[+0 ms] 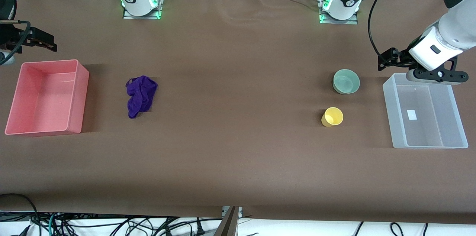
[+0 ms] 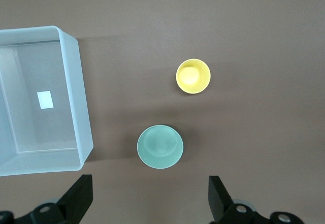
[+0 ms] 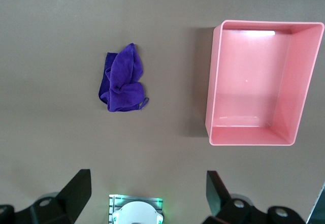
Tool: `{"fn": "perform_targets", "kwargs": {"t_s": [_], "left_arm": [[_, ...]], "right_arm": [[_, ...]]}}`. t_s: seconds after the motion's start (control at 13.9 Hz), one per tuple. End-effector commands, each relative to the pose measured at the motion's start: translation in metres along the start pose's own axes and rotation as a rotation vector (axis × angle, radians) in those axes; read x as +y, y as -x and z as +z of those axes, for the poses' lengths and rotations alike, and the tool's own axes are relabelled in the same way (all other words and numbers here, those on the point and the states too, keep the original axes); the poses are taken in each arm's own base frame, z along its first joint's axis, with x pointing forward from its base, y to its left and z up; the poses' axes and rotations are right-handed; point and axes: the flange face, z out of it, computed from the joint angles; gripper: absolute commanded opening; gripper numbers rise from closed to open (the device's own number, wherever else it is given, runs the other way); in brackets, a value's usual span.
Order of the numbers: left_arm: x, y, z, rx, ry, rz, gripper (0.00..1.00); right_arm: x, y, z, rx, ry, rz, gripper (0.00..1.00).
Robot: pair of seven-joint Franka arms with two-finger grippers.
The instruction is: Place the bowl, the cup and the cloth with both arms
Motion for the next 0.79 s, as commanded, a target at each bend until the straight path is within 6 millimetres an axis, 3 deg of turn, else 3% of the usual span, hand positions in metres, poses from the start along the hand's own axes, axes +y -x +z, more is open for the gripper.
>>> {"fn": "perform_targets", "kwargs": {"t_s": [0.0, 0.29, 0.72], "left_arm": [[0.002, 0.004, -0.005, 0.007, 0.011, -0.008, 1.0], [0.002, 0.009, 0.002, -0.059, 0.011, -0.003, 1.0], [0.001, 0.022, 0.035, -0.27, 0.014, 0.009, 1.0]], "right_arm": [[0.0, -0.001, -0.005, 0.01, -0.012, 0.014, 1.0], [0.0, -0.001, -0.005, 0.01, -0.012, 0.014, 1.0], [0.001, -0.002, -0.003, 0.007, -0.012, 0.008, 1.0]]}}
